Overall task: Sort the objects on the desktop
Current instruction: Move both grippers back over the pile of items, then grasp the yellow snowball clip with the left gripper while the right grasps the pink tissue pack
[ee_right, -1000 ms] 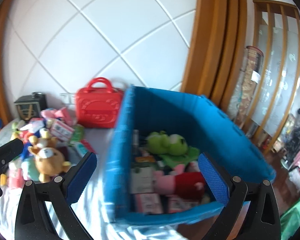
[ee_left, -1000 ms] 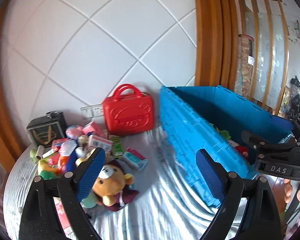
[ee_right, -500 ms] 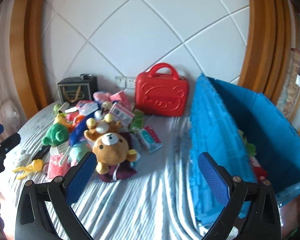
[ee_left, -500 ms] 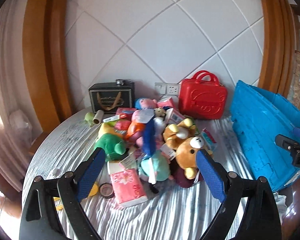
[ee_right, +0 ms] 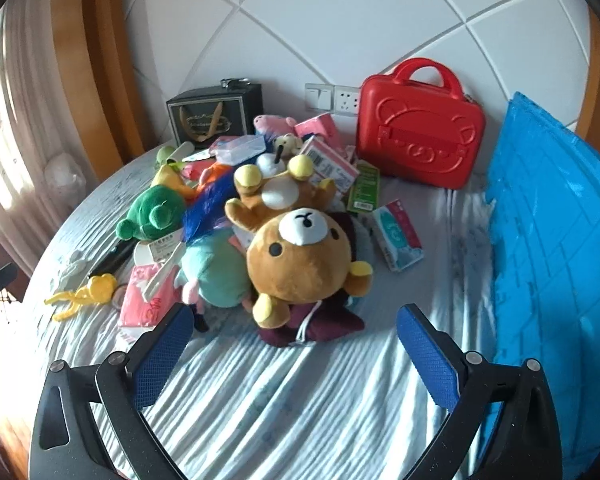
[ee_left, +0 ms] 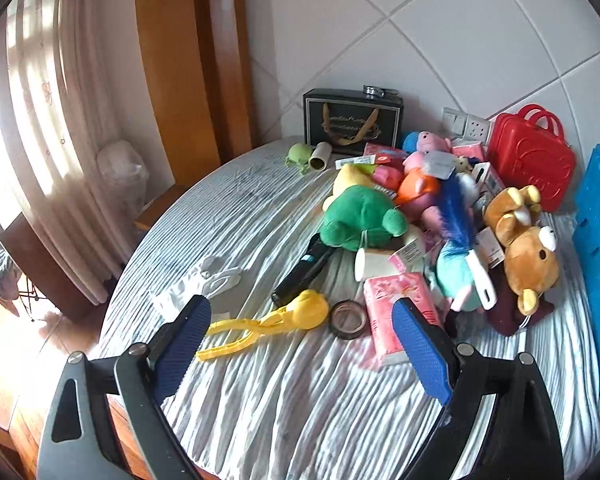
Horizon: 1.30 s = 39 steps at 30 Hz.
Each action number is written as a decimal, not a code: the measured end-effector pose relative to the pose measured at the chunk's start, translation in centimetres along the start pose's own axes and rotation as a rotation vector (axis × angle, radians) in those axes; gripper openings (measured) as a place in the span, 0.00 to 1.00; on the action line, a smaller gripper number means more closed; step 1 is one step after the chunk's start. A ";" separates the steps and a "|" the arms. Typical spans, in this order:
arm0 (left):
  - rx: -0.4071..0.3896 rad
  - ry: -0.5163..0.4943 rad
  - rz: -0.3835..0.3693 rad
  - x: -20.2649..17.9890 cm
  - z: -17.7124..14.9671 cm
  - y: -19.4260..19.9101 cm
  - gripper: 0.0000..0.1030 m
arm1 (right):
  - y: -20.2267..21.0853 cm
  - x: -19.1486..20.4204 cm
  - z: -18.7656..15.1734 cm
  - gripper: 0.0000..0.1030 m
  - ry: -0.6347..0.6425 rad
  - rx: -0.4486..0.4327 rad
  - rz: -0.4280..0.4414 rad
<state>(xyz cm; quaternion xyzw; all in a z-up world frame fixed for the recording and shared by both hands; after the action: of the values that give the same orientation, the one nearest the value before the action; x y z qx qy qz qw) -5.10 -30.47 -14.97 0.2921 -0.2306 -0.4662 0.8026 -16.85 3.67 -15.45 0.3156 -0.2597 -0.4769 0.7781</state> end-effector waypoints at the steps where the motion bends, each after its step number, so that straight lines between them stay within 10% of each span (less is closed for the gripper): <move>1: 0.004 0.000 -0.001 0.7 -0.3 -0.5 0.90 | -0.5 0.9 0.0 1.00 0.009 0.011 0.019; 18: 0.159 -0.424 -0.266 1.7 -3.4 -14.9 0.90 | -10.4 15.2 -3.3 1.00 -0.137 0.132 -0.023; 25: 0.253 -0.510 -0.359 0.0 -5.9 -19.5 0.71 | -15.7 16.9 -5.6 0.80 -0.170 0.213 -0.068; 39: 0.306 -0.488 -0.429 -1.7 -6.4 -20.2 0.19 | -21.5 17.9 -6.3 1.00 -0.086 0.304 -0.103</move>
<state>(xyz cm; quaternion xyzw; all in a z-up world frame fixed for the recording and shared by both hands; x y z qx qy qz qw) -14.14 -35.34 -33.61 0.3309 -0.4159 -0.6402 0.5548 -17.48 -18.46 -33.65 0.4219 -0.3455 -0.4842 0.6842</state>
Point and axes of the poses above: each gripper's, at about its wrist camera, not at the fingertips, and y roughly against the way its jaws point, x to its left, z to its top, the point moved 8 cm from there along -y, roughly the way its jaws point, and after that the axes turned 5 degrees about z, right-handed, at the moved point
